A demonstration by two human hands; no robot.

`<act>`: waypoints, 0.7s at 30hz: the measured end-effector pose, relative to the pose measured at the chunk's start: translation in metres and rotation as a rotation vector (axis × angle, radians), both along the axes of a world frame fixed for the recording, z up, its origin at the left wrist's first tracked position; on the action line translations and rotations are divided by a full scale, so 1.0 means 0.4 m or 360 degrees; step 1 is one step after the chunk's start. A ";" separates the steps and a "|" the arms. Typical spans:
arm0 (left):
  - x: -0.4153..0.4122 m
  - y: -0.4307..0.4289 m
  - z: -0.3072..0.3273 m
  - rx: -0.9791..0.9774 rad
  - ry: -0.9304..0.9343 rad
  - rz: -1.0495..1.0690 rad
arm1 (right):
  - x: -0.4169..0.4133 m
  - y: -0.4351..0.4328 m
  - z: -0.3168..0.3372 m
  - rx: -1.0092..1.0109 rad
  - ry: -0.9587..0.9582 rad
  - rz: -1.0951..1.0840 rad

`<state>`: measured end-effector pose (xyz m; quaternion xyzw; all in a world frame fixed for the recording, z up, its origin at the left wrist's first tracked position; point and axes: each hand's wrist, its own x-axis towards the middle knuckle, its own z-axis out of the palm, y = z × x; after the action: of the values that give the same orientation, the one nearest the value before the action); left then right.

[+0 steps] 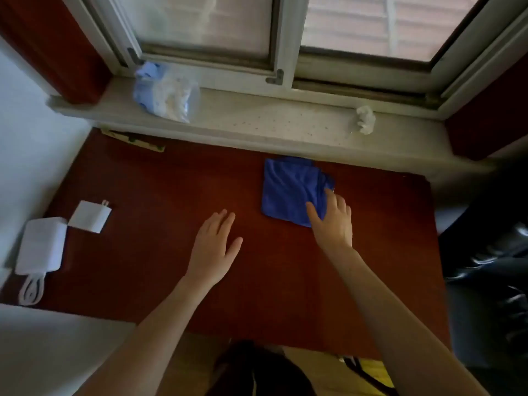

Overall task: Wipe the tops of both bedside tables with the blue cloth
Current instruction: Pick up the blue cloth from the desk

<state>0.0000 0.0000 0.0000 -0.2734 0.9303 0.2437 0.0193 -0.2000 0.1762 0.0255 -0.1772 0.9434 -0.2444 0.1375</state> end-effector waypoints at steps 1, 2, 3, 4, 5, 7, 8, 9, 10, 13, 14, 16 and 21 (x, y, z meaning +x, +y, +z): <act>-0.020 -0.014 -0.017 -0.0059 0.0005 -0.0015 | -0.019 -0.018 -0.016 0.0084 0.0039 -0.0046; -0.036 -0.025 -0.029 -0.0116 -0.0019 -0.0015 | -0.032 -0.034 -0.028 0.0172 0.0057 -0.0116; -0.052 -0.036 -0.045 -0.0170 -0.0042 -0.0030 | -0.043 -0.050 -0.040 0.0258 0.0048 -0.0191; -0.065 -0.045 -0.058 -0.0186 -0.0076 -0.0045 | -0.053 -0.067 -0.053 0.0319 -0.0001 -0.0265; -0.074 -0.050 -0.075 -0.0203 -0.0117 -0.0048 | -0.055 -0.082 -0.066 0.0374 -0.0041 -0.0327; -0.078 -0.051 -0.101 -0.0220 -0.0168 -0.0056 | -0.051 -0.101 -0.084 0.0417 -0.0075 -0.0383; -0.078 -0.054 -0.108 -0.0227 -0.0177 -0.0057 | -0.051 -0.110 -0.090 0.0420 -0.0088 -0.0383; -0.078 -0.055 -0.114 -0.0242 -0.0185 -0.0065 | -0.052 -0.117 -0.091 0.0411 -0.0114 -0.0385; -0.077 -0.055 -0.117 -0.0250 -0.0190 -0.0071 | -0.054 -0.123 -0.091 0.0365 -0.0171 -0.0407; -0.074 -0.055 -0.118 -0.0256 -0.0176 -0.0081 | -0.066 -0.135 -0.075 -0.0001 -0.0465 -0.0627; -0.074 -0.055 -0.117 -0.0256 -0.0175 -0.0083 | -0.073 -0.136 -0.071 -0.0115 -0.0567 -0.0695; -0.075 -0.056 -0.114 -0.0246 -0.0176 -0.0081 | -0.080 -0.137 -0.065 -0.0328 -0.0776 -0.0811; -0.073 -0.060 -0.087 -0.0204 -0.0230 -0.0134 | -0.050 -0.138 -0.043 -0.0794 -0.0974 -0.0848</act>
<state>-0.0292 -0.0241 -0.0350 -0.2517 0.9508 0.1624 0.0789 -0.2198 0.1212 0.0083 0.1233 0.7847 -0.5312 0.2948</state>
